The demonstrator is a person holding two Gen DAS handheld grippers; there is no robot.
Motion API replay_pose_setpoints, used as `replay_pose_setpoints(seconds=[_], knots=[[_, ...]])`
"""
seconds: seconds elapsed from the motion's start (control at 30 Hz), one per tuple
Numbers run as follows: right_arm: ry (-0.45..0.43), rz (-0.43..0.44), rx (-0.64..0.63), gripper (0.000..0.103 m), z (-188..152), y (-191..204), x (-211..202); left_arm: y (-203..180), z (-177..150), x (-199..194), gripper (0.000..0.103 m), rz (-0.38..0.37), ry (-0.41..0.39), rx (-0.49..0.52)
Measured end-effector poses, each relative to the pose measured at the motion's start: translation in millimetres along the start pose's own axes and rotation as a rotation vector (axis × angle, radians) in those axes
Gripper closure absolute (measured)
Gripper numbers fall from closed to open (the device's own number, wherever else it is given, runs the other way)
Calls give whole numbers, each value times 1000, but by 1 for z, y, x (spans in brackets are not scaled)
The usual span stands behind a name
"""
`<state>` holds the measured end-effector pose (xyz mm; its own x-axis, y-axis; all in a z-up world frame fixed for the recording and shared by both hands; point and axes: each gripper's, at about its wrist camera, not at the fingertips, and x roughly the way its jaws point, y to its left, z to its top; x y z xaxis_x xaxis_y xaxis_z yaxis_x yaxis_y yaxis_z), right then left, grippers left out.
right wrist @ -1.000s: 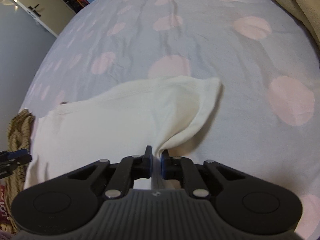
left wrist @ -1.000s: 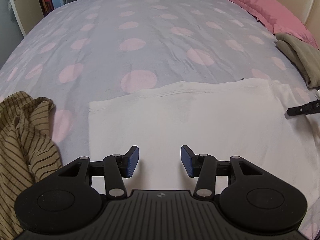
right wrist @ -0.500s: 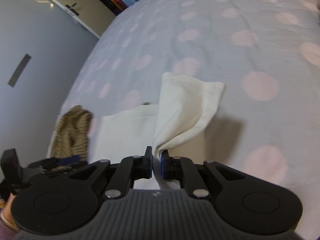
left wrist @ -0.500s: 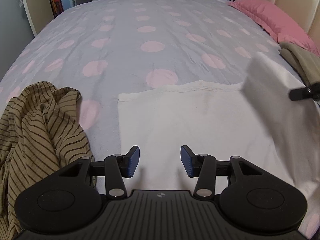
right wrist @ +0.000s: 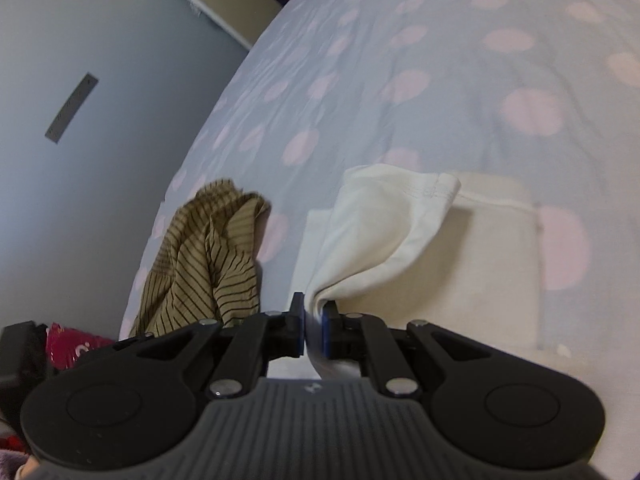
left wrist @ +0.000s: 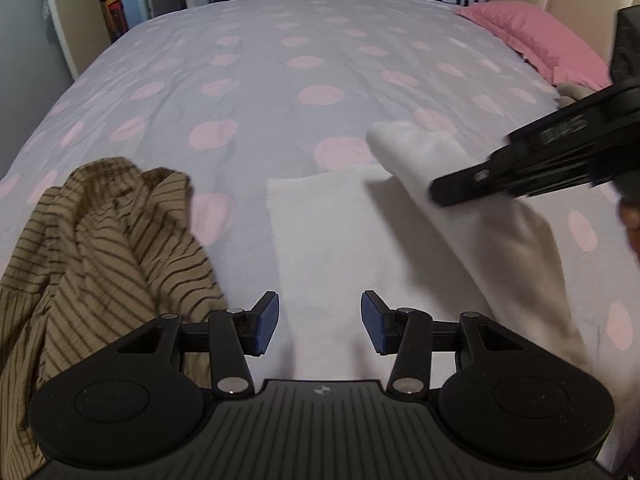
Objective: Fold clothes
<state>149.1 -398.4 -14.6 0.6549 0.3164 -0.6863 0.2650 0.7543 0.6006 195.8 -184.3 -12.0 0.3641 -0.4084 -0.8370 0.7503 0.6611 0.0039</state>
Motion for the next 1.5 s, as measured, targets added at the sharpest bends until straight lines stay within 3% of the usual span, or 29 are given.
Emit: replay_pose_setpoints(seconds=[0.27, 0.37, 0.43, 0.53, 0.6, 0.73, 1.03, 1.37, 1.4, 1.43, 1.5], knots=[[68, -47, -29, 93, -8, -4, 67, 14, -3, 5, 63, 7, 28, -2], [80, -54, -66, 84, -8, -3, 73, 12, -2, 6, 63, 6, 30, 5], [73, -52, -85, 61, -6, -2, 68, 9, -1, 5, 63, 3, 26, 10], [40, -76, -138, 52, -2, 1, 47, 3, 0, 3, 63, -12, 18, 15], [6, -100, -170, 51, 0, 0, 25, -2, 0, 0, 63, -22, 11, 26], [-45, -152, -152, 39, -2, -24, -22, -16, -1, -7, 63, -41, 0, 45], [-29, -244, -18, 39, -40, -105, -74, -41, -10, -16, 63, -54, 9, 76], [20, -142, 106, 47, -65, -146, -42, -48, -9, -16, 63, -53, 6, 88], [24, -126, 111, 58, -68, -147, -39, -47, -10, -16, 63, -50, 6, 90], [21, -118, 111, 79, -69, -146, -39, -46, -10, -16, 63, -52, 7, 87], [11, -106, 82, 87, -70, -140, -44, -45, -10, -16, 63, -54, 10, 80]])
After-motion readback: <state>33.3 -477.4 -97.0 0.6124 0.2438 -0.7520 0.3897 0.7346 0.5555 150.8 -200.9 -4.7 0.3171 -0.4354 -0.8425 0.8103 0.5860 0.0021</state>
